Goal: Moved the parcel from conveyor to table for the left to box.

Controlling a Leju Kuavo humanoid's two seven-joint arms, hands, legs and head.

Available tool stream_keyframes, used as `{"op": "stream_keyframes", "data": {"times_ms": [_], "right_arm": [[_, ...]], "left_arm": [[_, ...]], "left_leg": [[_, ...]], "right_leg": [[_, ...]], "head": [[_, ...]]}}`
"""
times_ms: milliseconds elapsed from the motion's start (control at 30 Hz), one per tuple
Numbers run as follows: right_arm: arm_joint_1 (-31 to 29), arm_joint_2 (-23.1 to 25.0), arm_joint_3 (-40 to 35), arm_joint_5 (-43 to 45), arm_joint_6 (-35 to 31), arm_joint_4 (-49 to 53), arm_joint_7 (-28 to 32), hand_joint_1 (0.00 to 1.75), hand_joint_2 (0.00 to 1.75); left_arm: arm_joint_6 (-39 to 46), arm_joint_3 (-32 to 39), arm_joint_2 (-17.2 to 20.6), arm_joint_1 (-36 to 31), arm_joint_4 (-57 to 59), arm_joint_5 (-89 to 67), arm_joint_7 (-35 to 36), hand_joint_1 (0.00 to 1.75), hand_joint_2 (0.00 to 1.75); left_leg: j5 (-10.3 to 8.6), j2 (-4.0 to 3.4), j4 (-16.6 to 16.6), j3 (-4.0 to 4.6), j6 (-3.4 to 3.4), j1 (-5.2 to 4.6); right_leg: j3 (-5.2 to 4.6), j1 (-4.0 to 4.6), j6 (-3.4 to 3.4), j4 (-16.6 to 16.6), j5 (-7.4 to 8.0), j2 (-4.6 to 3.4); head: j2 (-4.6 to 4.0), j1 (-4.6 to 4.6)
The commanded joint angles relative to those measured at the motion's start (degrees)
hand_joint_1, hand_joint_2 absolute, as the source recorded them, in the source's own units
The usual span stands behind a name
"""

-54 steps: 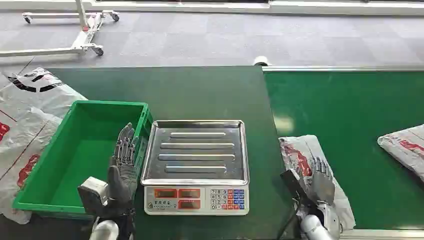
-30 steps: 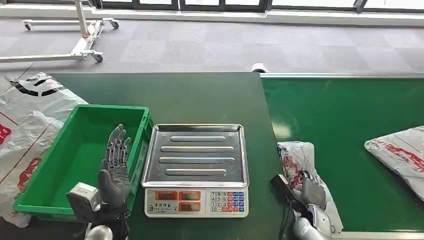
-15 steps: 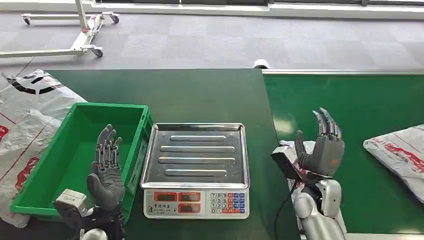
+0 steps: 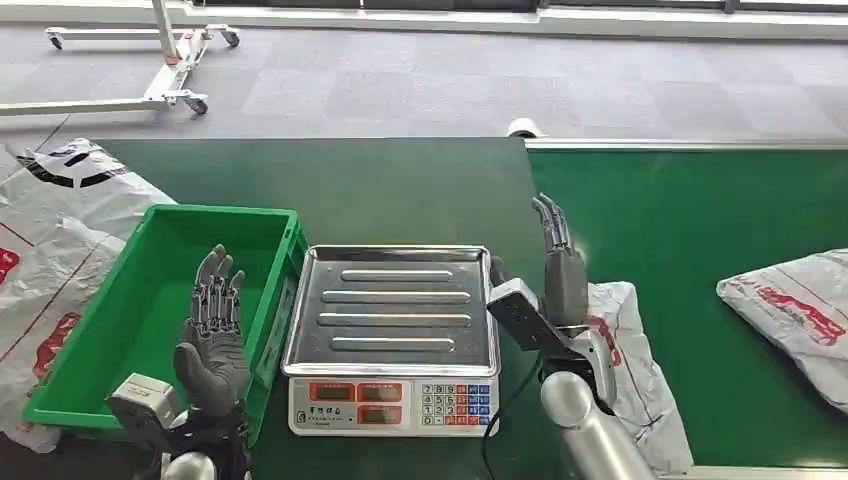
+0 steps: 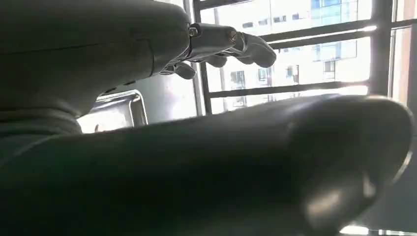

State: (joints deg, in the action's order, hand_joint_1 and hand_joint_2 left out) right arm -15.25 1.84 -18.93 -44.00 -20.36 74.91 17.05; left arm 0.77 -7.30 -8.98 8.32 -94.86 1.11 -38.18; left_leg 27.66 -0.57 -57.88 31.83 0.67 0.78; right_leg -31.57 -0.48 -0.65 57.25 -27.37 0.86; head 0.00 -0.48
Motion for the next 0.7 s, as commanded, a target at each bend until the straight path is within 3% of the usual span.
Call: {"op": "stream_keyframes", "data": {"times_ms": [33,67,100,167,200,700], "right_arm": [[-5.1,-3.8,12.0,-1.8,-5.5,-38.4,-3.7,0.00,0.00],[-3.6,-4.7,13.7,0.0,-6.0,-40.3,-0.1,0.00,0.00],[-3.0,-5.8,13.8,-4.1,-11.6,-44.0,-4.7,0.00,0.00],[-1.5,-6.2,16.9,-2.7,-11.7,-45.1,-1.5,0.00,0.00],[-1.1,-6.4,17.8,-3.9,-13.3,-45.9,-3.4,0.00,0.00],[0.2,-4.7,21.3,-8.3,-8.6,-52.4,-6.7,0.00,0.00]], "left_arm": [[-0.9,0.1,2.0,-0.5,1.2,0.0,0.9,0.00,0.00],[-1.0,0.0,2.1,-0.8,1.4,0.0,1.0,0.00,0.00],[-0.9,0.0,2.1,-1.1,1.6,-0.2,1.5,0.00,0.00],[-0.7,0.0,2.0,-1.2,1.6,-0.3,1.9,0.00,0.00],[-0.6,0.1,1.9,-1.1,1.6,-0.4,2.1,0.00,0.00],[-1.0,0.1,2.0,-2.5,3.5,-0.6,2.8,0.00,0.00]], "left_leg": [[-0.07,0.15,0.1,-0.16,-0.05,0.01],[-0.22,0.30,0.3,-0.15,-0.09,-0.02],[-0.11,0.42,0.2,-0.19,-0.05,0.01],[-0.16,0.57,0.3,-0.16,-0.07,-0.04],[-0.09,0.54,0.2,-0.10,-0.05,-0.02],[-0.12,0.21,0.2,0.11,-0.07,-0.10]], "right_leg": [[0.23,0.02,0.00,-0.2,0.08,0.07],[0.27,0.00,0.00,-0.4,0.19,0.17],[0.35,0.02,0.00,-0.3,0.06,0.33],[0.33,-0.02,0.01,-0.4,0.08,0.43],[0.26,-0.01,0.01,-0.3,0.04,0.42],[-0.13,-0.05,0.04,-0.2,0.13,0.05]], "head": [[0.00,0.02],[0.00,0.02],[0.00,0.02],[0.00,0.02],[0.00,0.02],[0.00,0.02]]}}
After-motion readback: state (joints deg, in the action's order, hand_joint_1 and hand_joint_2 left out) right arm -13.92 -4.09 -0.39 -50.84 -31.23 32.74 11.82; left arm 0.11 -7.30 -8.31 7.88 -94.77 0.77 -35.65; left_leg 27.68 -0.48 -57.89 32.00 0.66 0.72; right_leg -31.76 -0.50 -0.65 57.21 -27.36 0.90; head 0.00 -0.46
